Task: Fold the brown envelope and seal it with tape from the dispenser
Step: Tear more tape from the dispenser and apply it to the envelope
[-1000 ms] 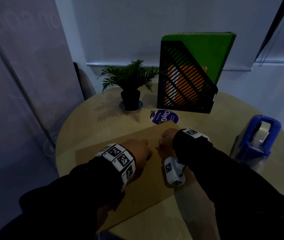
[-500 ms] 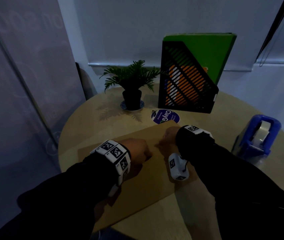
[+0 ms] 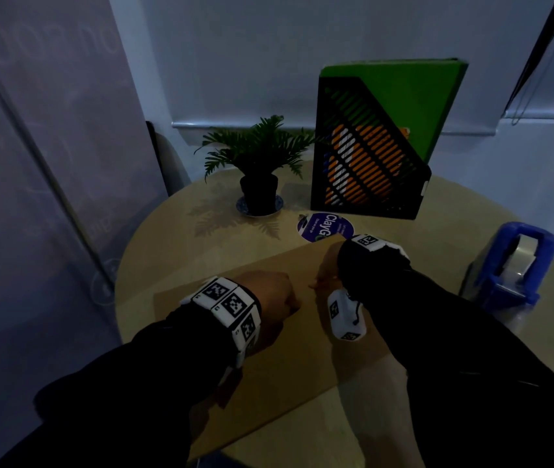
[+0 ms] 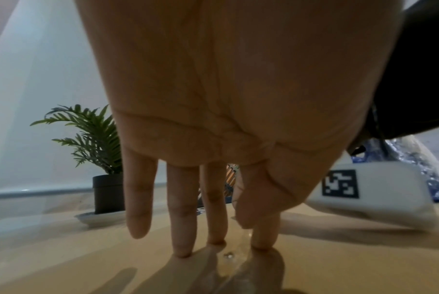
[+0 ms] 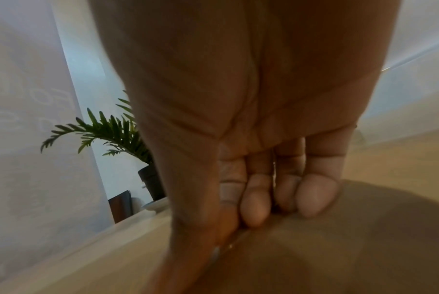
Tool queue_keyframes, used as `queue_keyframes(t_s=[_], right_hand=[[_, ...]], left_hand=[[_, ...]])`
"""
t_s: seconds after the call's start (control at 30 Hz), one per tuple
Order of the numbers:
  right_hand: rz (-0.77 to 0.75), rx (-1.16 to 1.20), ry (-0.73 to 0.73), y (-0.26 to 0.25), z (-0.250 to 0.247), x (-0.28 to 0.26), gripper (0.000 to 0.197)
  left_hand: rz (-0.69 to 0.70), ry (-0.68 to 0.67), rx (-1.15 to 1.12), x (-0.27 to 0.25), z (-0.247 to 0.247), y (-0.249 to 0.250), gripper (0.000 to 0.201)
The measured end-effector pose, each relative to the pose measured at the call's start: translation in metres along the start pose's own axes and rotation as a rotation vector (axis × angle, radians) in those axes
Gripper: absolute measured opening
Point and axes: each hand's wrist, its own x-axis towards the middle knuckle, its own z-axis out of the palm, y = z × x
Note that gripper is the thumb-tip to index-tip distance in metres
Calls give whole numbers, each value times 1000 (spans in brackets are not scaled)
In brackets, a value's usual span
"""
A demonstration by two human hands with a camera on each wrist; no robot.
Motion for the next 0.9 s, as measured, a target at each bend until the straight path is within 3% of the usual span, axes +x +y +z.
queue_keyframes(t_s=[0.07, 0.17, 0.27, 0.33, 0.43, 0.53, 0.6, 0.73, 0.8, 0.87, 0.9], right_hand=[[38, -1, -22, 3, 1, 4, 76], [21, 54, -52, 6, 1, -25, 47], [-24, 128, -35, 7, 6, -42, 41], [-8, 127, -60, 2, 11, -33, 49], [11, 100, 22, -1, 21, -13, 78], [-39, 194, -25, 2, 24, -23, 60], [-13, 137, -62, 5, 22, -42, 60], [-23, 192, -8, 14, 27, -63, 49], [-120, 244, 29, 24, 33, -77, 39], [-197, 418, 41, 35, 35, -89, 22], [-205, 482, 121, 42, 35, -92, 16]], left_hand=[[2, -14, 8, 3, 0, -2, 39], [-22, -8, 0, 5, 1, -7, 35], [-25, -22, 33, 1, -2, -7, 38], [-2, -28, 46, -4, -4, -5, 38], [-1, -14, 25, -7, -4, -3, 40], [-4, -20, 31, -8, -4, -3, 41], [-13, -29, 26, -10, -4, -2, 42], [-63, -15, -5, -16, -7, 9, 37], [-62, 18, -41, -20, -8, 15, 34], [-45, 81, -88, -21, -8, 19, 31], [-36, 113, -99, -23, -8, 21, 30]])
